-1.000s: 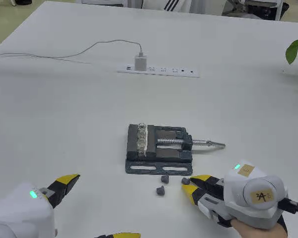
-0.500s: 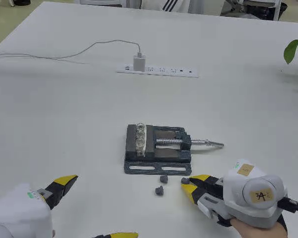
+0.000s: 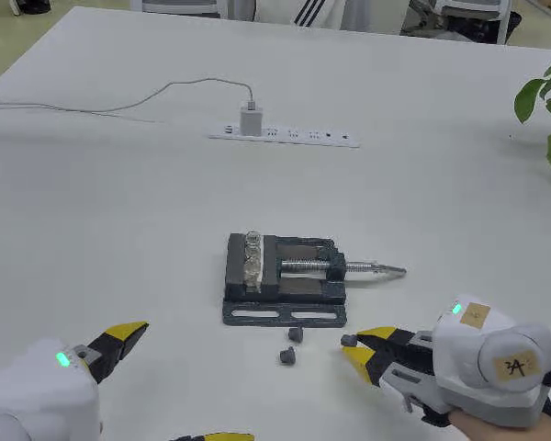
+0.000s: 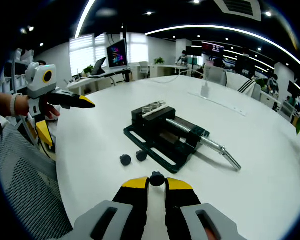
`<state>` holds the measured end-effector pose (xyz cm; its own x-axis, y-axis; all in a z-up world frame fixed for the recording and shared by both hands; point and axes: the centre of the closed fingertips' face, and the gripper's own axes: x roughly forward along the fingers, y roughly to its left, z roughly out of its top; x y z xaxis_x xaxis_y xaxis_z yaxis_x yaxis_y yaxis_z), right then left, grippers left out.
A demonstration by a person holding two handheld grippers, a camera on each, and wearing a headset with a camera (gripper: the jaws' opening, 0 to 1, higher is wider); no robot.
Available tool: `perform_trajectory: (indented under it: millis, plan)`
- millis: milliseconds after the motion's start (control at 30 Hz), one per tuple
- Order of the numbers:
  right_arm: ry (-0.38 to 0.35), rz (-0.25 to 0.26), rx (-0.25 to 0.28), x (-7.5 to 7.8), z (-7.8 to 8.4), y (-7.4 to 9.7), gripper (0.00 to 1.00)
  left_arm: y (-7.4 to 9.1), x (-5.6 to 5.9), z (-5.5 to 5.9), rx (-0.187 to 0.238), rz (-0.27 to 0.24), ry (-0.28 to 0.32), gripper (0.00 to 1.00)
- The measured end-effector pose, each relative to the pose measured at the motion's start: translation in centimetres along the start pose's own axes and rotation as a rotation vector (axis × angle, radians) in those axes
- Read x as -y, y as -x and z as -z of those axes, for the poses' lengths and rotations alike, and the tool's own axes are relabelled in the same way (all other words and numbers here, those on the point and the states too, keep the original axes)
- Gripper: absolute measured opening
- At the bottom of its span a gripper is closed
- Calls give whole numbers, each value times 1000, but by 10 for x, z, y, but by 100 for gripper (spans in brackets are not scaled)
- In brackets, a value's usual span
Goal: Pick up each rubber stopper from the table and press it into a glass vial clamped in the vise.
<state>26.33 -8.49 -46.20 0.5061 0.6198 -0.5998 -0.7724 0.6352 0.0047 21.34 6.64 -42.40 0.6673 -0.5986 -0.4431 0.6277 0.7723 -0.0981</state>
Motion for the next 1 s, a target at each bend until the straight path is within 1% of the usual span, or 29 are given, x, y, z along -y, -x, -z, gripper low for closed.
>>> perform_trajectory:
  millis: [133, 200, 233, 300, 333, 400, 433, 467, 500, 633, 733, 800, 833, 867, 933, 967, 1000]
  plan:
    - [36, -18, -8, -2, -3, 12, 8, -3, 3, -3, 1, 17, -24, 92]
    - [55, -39, -16, -5, -5, 17, 8, -6, 4, -5, -2, 25, -41, 91]
    - [70, -42, -25, -5, -5, 19, 8, -6, 4, -5, -3, 28, -47, 91]
    - [146, -65, -49, -7, -6, 24, 8, -7, 6, -8, -1, 41, -63, 90]
    - [165, -70, -57, -8, -7, 26, 8, -8, 6, -9, 0, 45, -69, 90]
    - [217, -95, -68, -12, -12, 30, 8, -10, 7, -12, -1, 55, -84, 89]
    - [240, -98, -71, -12, -15, 31, 8, -11, 7, -13, -1, 58, -91, 89]
    - [274, -119, -73, -16, -19, 33, 8, -12, 7, -15, -2, 63, -101, 88]
    - [288, -130, -79, -18, -21, 34, 8, -13, 7, -17, -1, 68, -109, 88]
    - [398, -180, -104, -26, -31, 37, 8, -18, 10, -25, 3, 94, -153, 85]
    - [444, -219, -118, -32, -38, 39, 8, -21, 13, -32, 8, 115, -184, 83]
    - [494, -241, -124, -35, -44, 40, 8, -24, 16, -36, 9, 136, -207, 80]
    - [513, -254, -132, -37, -44, 41, 8, -25, 16, -37, 7, 142, -218, 79]
    - [523, -256, -130, -37, -47, 41, 8, -26, 17, -39, 5, 148, -229, 77]
    - [554, -279, -147, -38, -48, 41, 8, -29, 20, -41, 3, 162, -244, 76]
    - [597, -292, -157, -39, -49, 42, 8, -31, 21, -42, 2, 169, -258, 75]
    - [620, -298, -165, -39, -49, 42, 8, -32, 22, -43, 1, 174, -267, 75]
